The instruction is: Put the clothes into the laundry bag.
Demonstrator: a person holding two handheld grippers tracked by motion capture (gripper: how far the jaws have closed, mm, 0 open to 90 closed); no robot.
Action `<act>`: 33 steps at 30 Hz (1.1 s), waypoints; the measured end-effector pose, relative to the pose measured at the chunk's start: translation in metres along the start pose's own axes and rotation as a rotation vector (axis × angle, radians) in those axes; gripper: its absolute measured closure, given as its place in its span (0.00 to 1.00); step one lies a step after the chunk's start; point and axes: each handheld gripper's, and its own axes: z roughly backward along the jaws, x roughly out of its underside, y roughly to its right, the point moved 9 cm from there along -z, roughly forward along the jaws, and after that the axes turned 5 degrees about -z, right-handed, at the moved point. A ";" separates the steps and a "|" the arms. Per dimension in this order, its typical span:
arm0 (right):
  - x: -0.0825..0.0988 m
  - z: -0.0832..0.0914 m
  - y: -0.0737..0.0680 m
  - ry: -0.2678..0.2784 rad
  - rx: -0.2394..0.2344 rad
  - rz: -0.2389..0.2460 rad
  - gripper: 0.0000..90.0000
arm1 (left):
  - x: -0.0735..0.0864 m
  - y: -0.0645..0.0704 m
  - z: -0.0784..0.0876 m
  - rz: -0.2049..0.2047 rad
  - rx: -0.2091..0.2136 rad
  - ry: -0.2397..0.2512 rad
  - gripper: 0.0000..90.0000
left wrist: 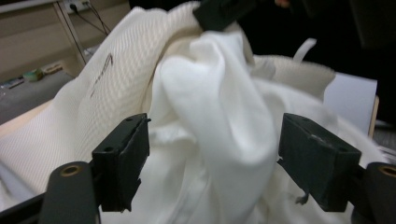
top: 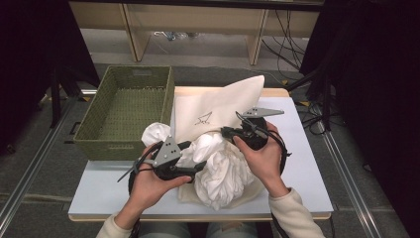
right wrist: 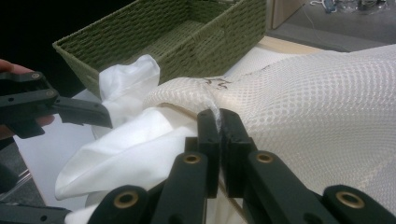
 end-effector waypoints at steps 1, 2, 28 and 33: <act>-0.001 -0.001 0.001 0.007 -0.006 0.020 0.98 | 0.006 -0.001 -0.004 -0.011 0.010 -0.026 0.27; -0.001 -0.002 0.001 0.009 -0.009 0.025 0.98 | 0.013 0.000 -0.010 -0.008 0.016 -0.064 0.27; -0.002 -0.002 -0.023 0.032 -0.041 0.051 0.99 | -0.014 -0.009 -0.048 0.070 -0.071 -0.043 0.90; 0.002 -0.007 -0.020 0.008 -0.039 0.046 0.99 | 0.014 -0.030 -0.084 0.110 -0.118 -0.107 0.86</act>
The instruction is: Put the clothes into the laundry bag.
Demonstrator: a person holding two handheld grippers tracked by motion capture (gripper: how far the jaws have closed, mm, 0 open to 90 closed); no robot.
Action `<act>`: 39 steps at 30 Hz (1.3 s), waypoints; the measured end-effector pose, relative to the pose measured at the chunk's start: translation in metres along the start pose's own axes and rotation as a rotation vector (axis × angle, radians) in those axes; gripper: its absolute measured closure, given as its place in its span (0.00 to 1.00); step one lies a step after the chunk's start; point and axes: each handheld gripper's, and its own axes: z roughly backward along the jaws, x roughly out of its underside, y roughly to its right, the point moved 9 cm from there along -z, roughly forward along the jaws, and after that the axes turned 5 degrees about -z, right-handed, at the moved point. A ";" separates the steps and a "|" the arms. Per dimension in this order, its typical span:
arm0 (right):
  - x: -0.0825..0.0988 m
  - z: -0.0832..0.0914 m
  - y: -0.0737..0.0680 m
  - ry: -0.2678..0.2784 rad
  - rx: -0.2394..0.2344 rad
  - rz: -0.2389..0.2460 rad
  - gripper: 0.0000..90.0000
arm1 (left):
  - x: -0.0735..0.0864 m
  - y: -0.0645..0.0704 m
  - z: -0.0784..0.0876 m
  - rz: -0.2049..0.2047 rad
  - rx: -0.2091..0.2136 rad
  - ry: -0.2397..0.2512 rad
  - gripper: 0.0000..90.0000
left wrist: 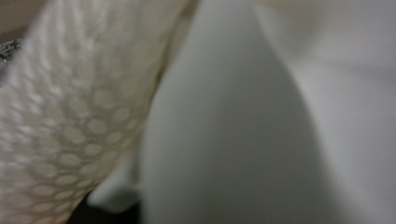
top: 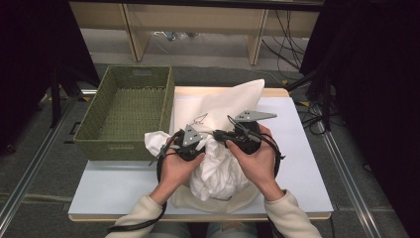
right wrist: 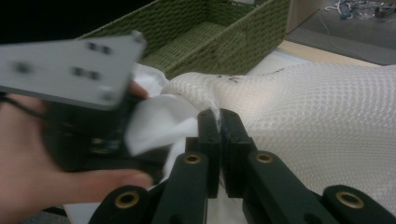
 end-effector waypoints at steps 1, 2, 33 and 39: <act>0.000 0.000 0.002 -0.003 0.008 0.003 0.99 | 0.000 0.000 0.002 -0.016 0.005 -0.001 0.85; 0.000 0.000 0.005 -0.004 0.011 -0.002 0.99 | -0.002 0.004 0.005 -0.009 0.010 0.010 0.83; 0.002 0.002 0.021 -0.012 0.051 -0.038 0.99 | 0.034 -0.013 0.044 -0.172 0.006 -0.095 0.80; 0.002 0.002 0.024 -0.010 0.063 -0.018 0.99 | 0.022 0.001 0.054 -0.040 0.065 -0.010 0.95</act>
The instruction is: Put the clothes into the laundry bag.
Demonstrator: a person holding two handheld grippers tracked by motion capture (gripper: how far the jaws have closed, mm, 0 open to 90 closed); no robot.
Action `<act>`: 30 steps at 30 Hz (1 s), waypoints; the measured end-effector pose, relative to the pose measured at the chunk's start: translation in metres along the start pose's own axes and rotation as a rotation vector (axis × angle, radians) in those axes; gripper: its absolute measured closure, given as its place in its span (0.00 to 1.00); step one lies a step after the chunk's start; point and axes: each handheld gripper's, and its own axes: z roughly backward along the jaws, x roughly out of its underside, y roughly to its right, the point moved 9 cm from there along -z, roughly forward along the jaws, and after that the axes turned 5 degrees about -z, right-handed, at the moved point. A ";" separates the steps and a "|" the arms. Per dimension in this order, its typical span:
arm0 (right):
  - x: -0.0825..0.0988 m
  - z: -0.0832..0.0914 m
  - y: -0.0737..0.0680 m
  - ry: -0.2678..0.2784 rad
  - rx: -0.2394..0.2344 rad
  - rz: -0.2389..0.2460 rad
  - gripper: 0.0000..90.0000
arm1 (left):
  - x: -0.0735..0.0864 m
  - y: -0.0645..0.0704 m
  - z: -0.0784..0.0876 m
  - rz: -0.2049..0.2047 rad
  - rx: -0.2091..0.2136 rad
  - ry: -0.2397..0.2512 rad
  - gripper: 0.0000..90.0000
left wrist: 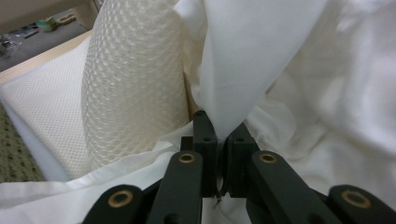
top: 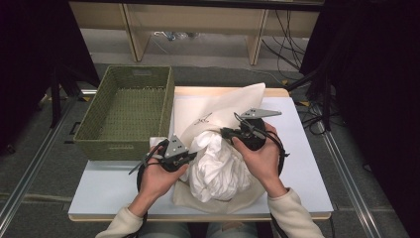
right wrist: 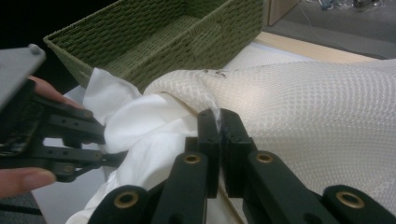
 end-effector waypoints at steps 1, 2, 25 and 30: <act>0.000 0.000 0.000 0.001 0.000 0.000 0.99 | -0.005 0.003 0.003 0.032 0.015 0.038 0.95; 0.000 0.000 0.000 0.001 0.000 -0.003 0.99 | -0.011 0.006 0.008 0.051 0.028 0.067 0.95; -0.002 0.003 -0.007 0.014 -0.032 -0.009 0.99 | -0.028 0.003 -0.013 -0.001 -0.029 0.099 0.67; -0.001 0.002 -0.005 0.003 -0.025 -0.019 0.99 | -0.029 0.005 0.019 0.009 -0.021 0.141 0.48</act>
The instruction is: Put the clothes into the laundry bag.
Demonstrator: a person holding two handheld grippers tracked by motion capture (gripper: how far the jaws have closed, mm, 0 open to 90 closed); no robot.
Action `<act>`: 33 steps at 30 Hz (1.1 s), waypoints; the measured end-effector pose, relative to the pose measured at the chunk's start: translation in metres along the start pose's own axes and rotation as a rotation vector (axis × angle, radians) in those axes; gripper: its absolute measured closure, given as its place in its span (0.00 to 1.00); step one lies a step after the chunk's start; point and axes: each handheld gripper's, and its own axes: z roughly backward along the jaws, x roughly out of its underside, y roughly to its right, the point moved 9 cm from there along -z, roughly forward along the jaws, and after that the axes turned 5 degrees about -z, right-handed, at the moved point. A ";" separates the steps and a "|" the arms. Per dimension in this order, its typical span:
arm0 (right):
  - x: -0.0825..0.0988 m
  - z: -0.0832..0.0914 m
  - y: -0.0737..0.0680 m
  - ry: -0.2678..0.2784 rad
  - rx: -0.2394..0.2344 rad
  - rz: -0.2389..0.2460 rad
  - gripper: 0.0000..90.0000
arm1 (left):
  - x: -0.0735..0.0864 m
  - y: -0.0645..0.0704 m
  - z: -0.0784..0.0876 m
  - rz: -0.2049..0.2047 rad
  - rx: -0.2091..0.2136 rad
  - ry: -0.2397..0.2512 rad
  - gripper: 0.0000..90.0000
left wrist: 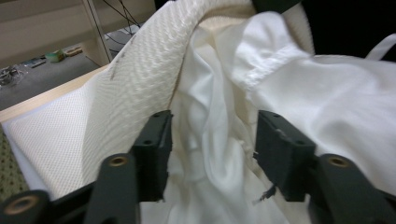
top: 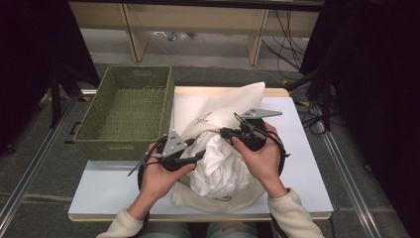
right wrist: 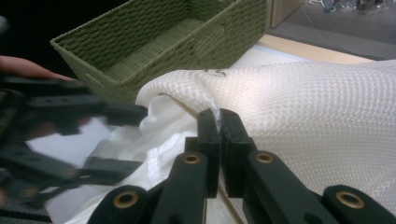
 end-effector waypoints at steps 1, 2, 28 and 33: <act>0.000 0.001 0.002 0.000 0.009 0.000 0.98 | -0.001 0.000 0.004 0.003 0.001 0.005 0.46; -0.001 0.001 0.002 0.003 0.003 -0.008 0.98 | -0.002 0.001 0.009 0.005 0.007 0.010 0.45; 0.001 -0.002 0.000 -0.006 0.026 0.021 0.98 | 0.016 0.048 -0.031 -0.033 0.119 -0.112 0.33; 0.004 -0.004 -0.003 -0.018 0.012 0.017 0.98 | 0.020 0.045 -0.042 -0.044 0.105 -0.131 0.37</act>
